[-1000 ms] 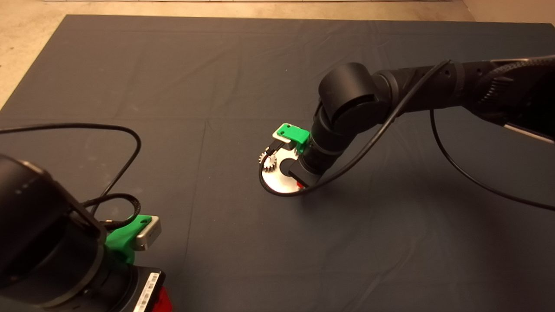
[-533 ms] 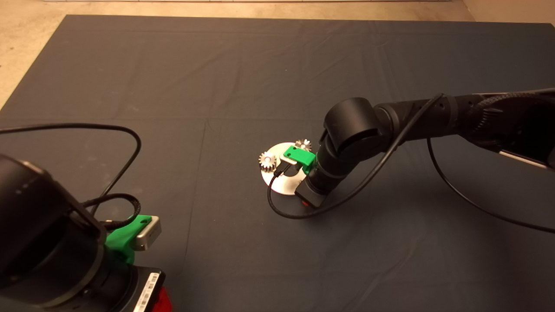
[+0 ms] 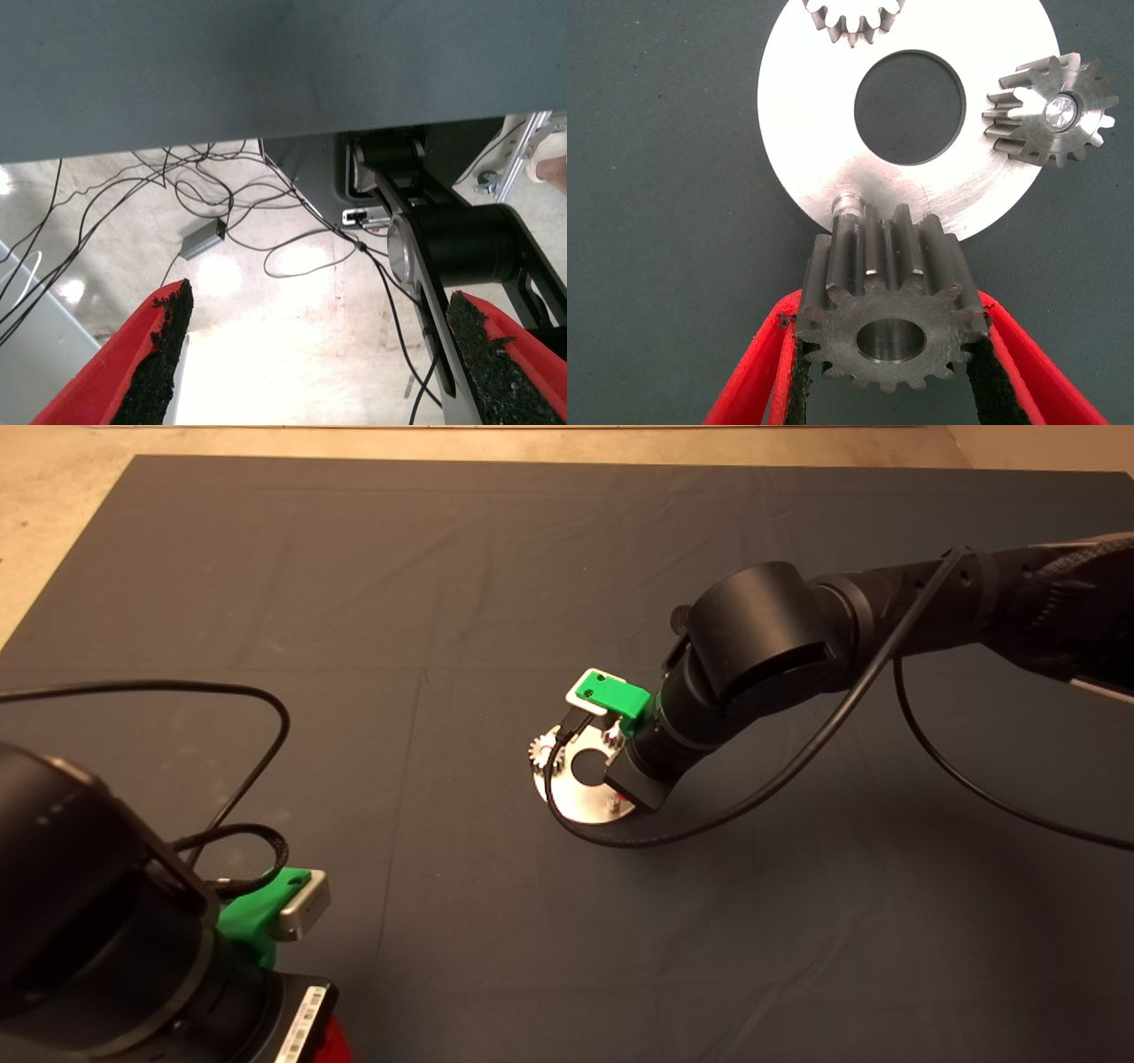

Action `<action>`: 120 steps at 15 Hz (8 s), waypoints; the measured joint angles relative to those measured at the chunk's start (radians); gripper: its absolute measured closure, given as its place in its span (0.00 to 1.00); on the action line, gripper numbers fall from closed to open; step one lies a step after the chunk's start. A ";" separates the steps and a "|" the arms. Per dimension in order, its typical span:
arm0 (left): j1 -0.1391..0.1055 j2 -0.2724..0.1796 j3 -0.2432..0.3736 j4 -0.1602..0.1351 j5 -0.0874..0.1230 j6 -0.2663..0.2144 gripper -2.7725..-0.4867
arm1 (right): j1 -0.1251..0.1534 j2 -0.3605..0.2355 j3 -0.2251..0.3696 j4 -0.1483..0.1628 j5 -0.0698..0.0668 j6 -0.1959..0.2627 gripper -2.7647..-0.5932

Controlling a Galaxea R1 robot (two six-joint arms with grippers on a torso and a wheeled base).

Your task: Install three planetary gears onto the carrier pins

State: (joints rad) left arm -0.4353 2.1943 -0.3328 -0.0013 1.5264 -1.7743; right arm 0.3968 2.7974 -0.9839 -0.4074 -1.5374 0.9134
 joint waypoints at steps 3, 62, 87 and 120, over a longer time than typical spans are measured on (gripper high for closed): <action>0.001 0.000 0.000 0.000 0.000 0.000 0.32 | 0.001 0.000 0.003 0.000 0.001 0.000 0.79; 0.017 0.000 0.000 0.000 0.000 0.001 0.32 | -0.071 0.062 -0.183 0.078 0.004 -0.702 0.79; 0.023 0.000 0.000 0.000 0.000 0.001 0.32 | -0.087 0.061 -0.174 -0.031 0.008 -0.737 0.79; 0.031 0.000 0.000 -0.001 0.000 0.001 0.32 | -0.090 0.042 -0.139 0.024 0.007 -0.738 0.79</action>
State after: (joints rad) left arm -0.4040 2.1943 -0.3328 -0.0019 1.5264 -1.7732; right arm 0.3072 2.8398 -1.1232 -0.3838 -1.5309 0.1755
